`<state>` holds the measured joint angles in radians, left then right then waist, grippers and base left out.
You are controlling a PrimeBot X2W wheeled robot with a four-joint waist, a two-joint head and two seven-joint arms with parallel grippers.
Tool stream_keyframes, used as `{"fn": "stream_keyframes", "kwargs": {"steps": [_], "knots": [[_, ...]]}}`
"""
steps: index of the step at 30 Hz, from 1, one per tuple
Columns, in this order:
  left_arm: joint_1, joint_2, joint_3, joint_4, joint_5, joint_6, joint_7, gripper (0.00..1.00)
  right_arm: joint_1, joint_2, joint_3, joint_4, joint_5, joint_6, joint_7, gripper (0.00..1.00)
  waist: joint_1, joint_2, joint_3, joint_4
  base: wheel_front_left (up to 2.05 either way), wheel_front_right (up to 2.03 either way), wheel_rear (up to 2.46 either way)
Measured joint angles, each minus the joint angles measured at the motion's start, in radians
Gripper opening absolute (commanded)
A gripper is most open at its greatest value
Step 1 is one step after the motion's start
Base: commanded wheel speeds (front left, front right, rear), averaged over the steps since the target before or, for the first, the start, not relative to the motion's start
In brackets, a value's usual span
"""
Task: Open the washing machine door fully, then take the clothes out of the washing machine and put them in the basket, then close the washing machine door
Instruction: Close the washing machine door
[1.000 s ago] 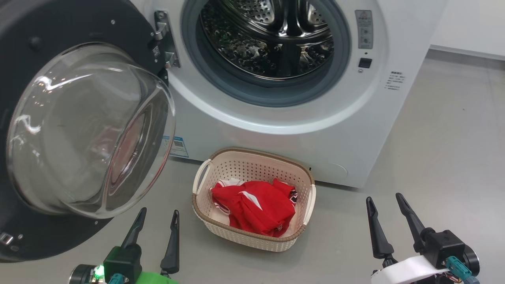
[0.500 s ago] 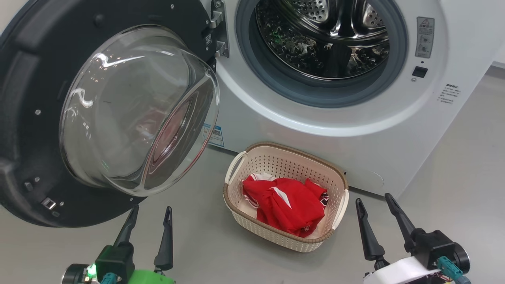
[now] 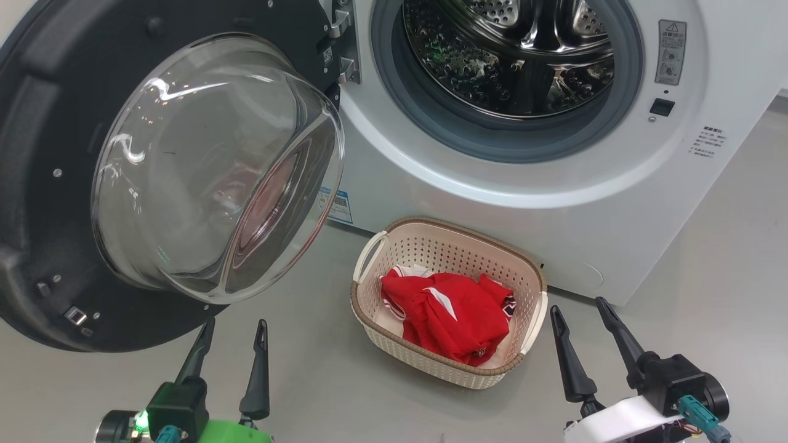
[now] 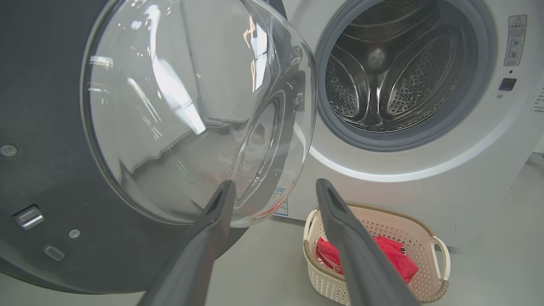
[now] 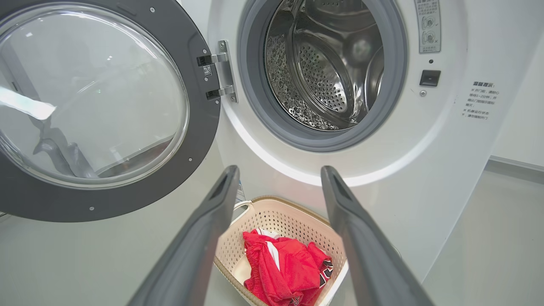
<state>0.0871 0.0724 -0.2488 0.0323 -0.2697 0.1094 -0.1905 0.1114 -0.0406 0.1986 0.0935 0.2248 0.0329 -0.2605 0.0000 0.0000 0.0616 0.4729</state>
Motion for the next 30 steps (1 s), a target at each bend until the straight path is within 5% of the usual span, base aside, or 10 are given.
{"fn": "stream_keyframes", "kwargs": {"steps": [3,7,8,14,21,26,30], "knots": [[0.0,0.0,-0.001,-0.002,0.0,0.0,0.0,0.95,-0.002,0.0,0.001,0.001,0.0,0.0,0.0,1.0,0.0,0.0,0.002,-0.001,0.0,0.0,0.0],[0.0,-0.001,-0.003,-0.001,-0.003,0.0,0.0,0.08,-0.002,0.0,0.001,0.005,0.0,0.0,0.0,1.0,0.0,0.0,0.002,-0.002,0.0,0.0,0.0],[0.0,-0.001,-0.004,0.0,-0.004,0.0,0.0,0.0,-0.002,0.0,0.001,0.007,0.0,0.0,0.0,1.0,0.0,0.0,0.001,-0.002,0.0,0.0,0.0],[0.0,-0.005,-0.006,-0.002,-0.035,-0.001,0.0,0.0,-0.005,0.0,0.001,0.012,0.0,0.0,0.0,1.0,0.0,0.0,-0.004,-0.003,0.0,0.0,0.0],[0.0,-0.022,0.021,-0.026,-0.213,-0.036,-0.006,0.0,-0.006,0.0,0.001,0.015,0.0,0.0,0.0,1.0,0.0,0.0,-0.013,-0.003,0.0,0.0,0.0],[0.0,-0.025,0.049,-0.07,-0.411,-0.082,-0.009,0.0,-0.006,0.0,0.001,0.016,0.0,0.0,0.0,1.0,0.0,0.0,-0.017,-0.005,0.0,0.0,0.0],[0.001,-0.025,0.057,-0.133,-0.708,-0.117,-0.012,0.0,-0.005,0.0,0.001,0.016,0.0,0.0,0.0,1.0,0.0,0.0,-0.019,-0.006,0.0,0.0,0.0]]}}
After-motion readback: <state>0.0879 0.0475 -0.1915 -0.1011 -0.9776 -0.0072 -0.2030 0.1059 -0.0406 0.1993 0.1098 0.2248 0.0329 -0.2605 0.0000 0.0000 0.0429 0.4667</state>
